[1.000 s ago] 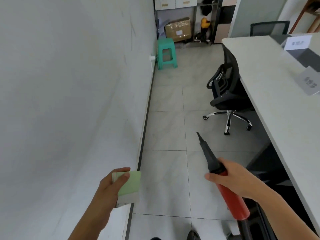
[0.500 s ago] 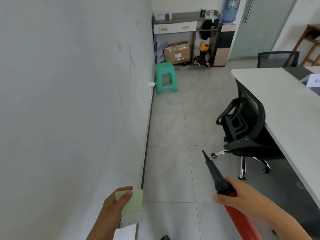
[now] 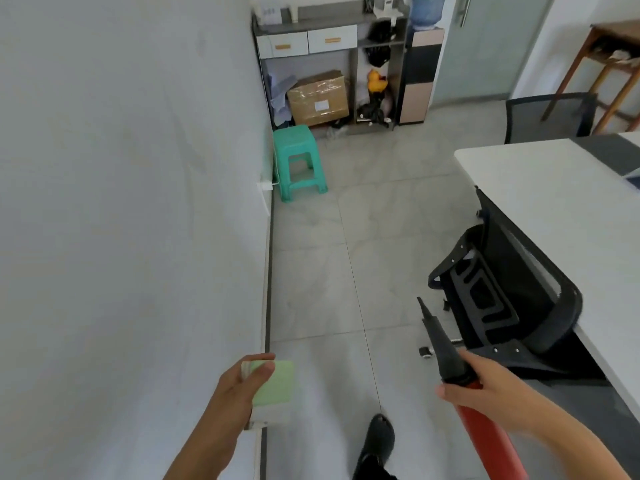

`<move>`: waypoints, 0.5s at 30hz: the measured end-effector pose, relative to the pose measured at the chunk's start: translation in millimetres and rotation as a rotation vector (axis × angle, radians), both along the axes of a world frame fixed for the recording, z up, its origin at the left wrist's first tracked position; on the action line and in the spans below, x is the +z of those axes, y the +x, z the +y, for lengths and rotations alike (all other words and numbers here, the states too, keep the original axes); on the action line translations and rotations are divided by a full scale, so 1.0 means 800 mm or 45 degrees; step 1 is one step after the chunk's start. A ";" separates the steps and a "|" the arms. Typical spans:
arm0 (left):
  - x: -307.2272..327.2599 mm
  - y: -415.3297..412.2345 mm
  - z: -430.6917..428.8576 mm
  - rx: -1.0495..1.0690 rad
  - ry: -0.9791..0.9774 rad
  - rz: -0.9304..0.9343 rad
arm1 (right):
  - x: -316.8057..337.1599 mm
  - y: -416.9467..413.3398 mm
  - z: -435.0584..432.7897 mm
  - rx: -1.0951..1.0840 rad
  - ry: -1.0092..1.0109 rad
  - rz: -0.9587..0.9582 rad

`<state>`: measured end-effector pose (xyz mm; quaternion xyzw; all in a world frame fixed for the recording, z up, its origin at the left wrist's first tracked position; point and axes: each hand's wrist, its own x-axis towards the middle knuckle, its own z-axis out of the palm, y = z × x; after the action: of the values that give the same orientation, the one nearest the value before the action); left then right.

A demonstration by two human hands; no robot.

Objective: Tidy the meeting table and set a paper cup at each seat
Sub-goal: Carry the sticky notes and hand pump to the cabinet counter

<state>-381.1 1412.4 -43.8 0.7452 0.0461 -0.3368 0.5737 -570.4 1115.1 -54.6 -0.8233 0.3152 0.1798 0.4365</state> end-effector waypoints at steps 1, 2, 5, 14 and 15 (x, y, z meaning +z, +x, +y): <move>0.003 0.026 -0.020 0.020 0.008 0.000 | 0.000 0.028 -0.026 -0.016 -0.011 0.019; 0.011 0.052 -0.040 0.026 -0.009 -0.004 | 0.003 0.058 -0.048 -0.032 -0.017 0.027; 0.031 0.138 -0.100 0.035 -0.035 -0.046 | 0.014 0.162 -0.112 -0.053 -0.021 -0.029; 0.000 0.357 -0.240 0.147 -0.022 0.013 | 0.016 0.424 -0.261 0.145 -0.013 -0.053; -0.008 0.389 -0.259 0.138 -0.024 0.011 | 0.010 0.452 -0.281 0.151 -0.036 -0.035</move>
<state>-69.5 1205.4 -50.0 0.7349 0.0855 -0.3089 0.5977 -208.4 890.7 -46.7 -0.8490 0.2625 0.1895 0.4176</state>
